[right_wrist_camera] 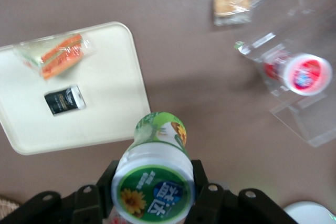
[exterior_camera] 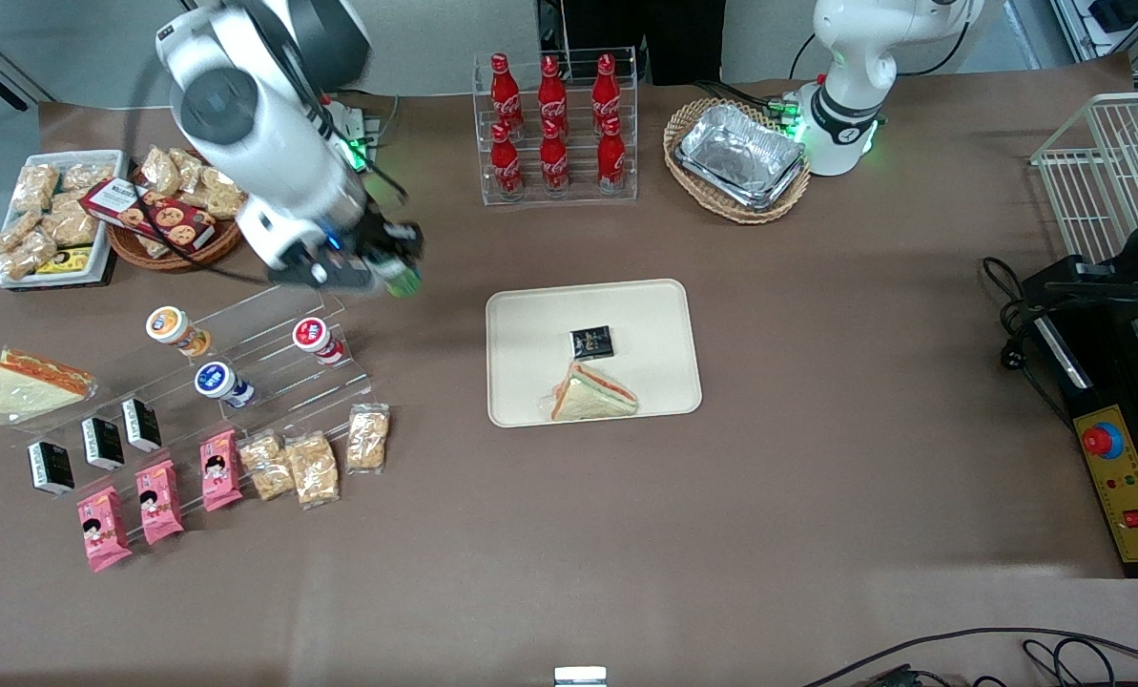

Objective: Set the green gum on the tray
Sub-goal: 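Carry the green gum cup over the cream tray with the right gripper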

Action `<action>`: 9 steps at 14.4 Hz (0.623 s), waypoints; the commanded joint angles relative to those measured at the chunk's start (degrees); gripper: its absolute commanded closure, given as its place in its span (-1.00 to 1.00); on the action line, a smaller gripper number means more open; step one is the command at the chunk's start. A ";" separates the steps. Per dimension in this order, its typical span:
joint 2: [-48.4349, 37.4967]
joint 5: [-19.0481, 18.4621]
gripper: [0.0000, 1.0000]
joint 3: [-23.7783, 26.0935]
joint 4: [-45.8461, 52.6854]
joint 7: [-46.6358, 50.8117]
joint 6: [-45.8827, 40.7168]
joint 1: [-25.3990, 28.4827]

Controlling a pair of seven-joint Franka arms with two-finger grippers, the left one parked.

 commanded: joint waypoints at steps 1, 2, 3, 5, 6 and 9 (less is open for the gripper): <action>8.63 1.72 0.64 -0.66 -1.43 0.49 11.79 4.57; 10.75 1.72 0.64 -0.65 -2.04 0.49 15.04 5.88; 12.86 1.72 0.64 -0.74 -2.57 0.67 18.29 7.81; 17.16 1.63 0.64 -0.74 -2.93 3.46 23.92 11.15; 19.18 1.54 0.64 -0.83 -2.93 4.44 26.21 12.82; 23.15 1.36 0.64 -0.83 -3.54 4.53 29.39 14.94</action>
